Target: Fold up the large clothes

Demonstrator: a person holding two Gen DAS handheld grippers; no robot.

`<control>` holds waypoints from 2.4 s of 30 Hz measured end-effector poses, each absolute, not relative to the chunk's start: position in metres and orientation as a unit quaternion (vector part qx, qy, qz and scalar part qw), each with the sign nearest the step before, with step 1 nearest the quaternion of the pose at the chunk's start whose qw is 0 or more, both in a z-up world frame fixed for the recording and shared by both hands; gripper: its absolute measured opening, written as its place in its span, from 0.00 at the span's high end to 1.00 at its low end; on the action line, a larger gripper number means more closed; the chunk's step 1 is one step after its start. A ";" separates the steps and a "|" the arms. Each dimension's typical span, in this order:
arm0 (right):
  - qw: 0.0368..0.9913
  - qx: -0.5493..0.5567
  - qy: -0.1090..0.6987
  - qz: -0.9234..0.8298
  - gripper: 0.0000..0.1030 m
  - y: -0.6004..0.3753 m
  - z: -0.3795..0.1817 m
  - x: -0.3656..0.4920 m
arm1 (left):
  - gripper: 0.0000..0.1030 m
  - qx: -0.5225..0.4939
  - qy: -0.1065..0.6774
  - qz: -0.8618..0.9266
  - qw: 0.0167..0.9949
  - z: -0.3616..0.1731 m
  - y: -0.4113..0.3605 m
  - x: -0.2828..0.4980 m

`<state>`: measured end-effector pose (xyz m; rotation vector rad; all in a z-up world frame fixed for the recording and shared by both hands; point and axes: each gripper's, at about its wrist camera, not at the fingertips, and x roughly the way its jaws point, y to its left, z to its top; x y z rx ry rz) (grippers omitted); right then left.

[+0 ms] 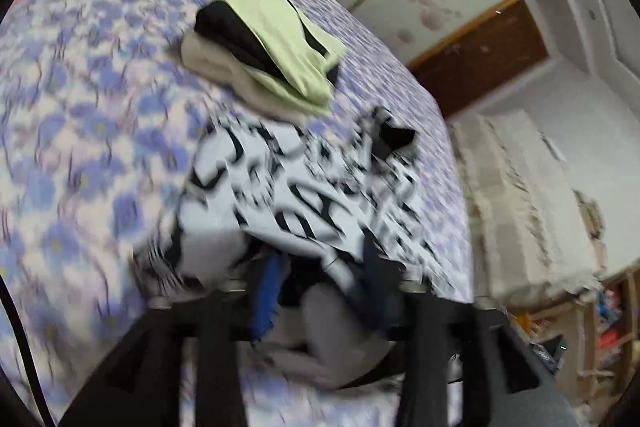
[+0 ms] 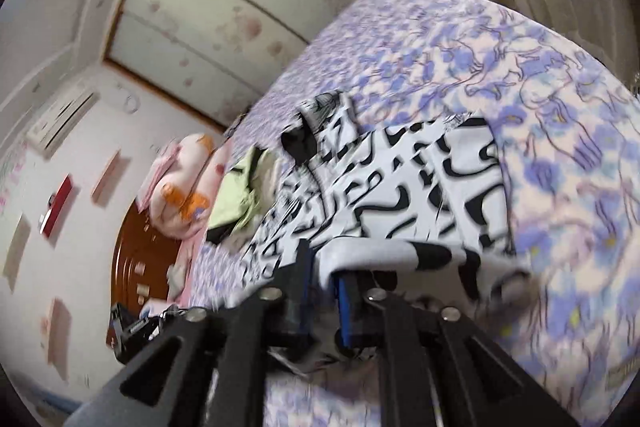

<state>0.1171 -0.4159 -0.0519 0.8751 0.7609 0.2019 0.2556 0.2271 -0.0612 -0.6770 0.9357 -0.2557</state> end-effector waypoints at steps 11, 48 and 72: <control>0.841 0.330 0.428 0.024 0.35 -0.433 -0.131 0.200 | 0.26 -0.162 0.510 -0.058 0.842 -0.132 0.194 0.344; 0.879 0.074 0.460 -0.102 0.83 -0.361 -0.186 0.322 | 0.74 0.026 0.499 0.034 0.865 -0.216 0.122 0.440; 0.897 0.023 0.435 -0.073 0.86 -0.282 -0.183 0.305 | 0.43 0.068 0.454 -0.010 0.888 -0.209 0.068 0.383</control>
